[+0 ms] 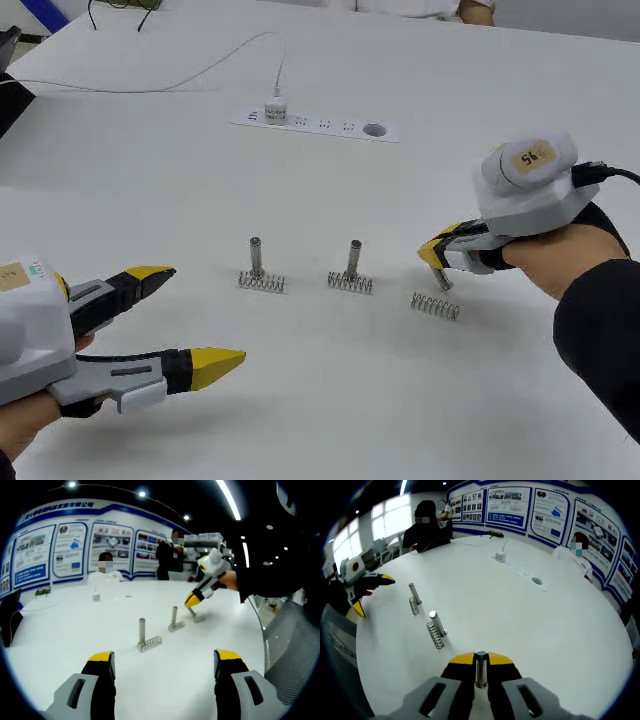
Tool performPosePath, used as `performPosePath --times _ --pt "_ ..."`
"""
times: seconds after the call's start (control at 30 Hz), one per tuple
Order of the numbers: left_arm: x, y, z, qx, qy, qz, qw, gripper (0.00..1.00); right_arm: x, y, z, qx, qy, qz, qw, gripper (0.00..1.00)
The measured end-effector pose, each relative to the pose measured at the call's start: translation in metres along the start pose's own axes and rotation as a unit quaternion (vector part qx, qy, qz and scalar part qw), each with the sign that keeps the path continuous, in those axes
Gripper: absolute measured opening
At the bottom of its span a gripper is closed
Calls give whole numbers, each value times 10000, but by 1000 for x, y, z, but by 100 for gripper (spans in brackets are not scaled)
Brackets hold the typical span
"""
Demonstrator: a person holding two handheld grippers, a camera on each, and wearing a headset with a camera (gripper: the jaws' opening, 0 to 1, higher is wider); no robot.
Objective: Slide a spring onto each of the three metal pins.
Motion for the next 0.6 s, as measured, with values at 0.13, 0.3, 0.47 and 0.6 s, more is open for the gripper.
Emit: performPosePath --times 0.13,0.3,0.47,0.6 --pt "0 0 2 12 -13 5 10000 82 -3 1 -1 35 -48 -32 10000 9" --pt "-1 0 2 17 -19 6 10000 82 -8 1 -4 125 -111 -68 9998 9" --pt "-1 0 3 32 -29 6 10000 82 -12 1 -6 220 -207 -117 9995 9" --pt "0 -1 4 44 -36 -6 10000 82 -14 2 -7 249 -263 -121 9993 9"
Point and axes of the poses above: the centre of the closed fingertips' face, and the gripper's own axes: x roughly forward along the fingers, y roughly to its left, z roughly out of its top, the point moved 7 cm from there along -x, roughly backward along the fingers, and after that the axes turned 2 degrees about -y, right-handed, at the moved point
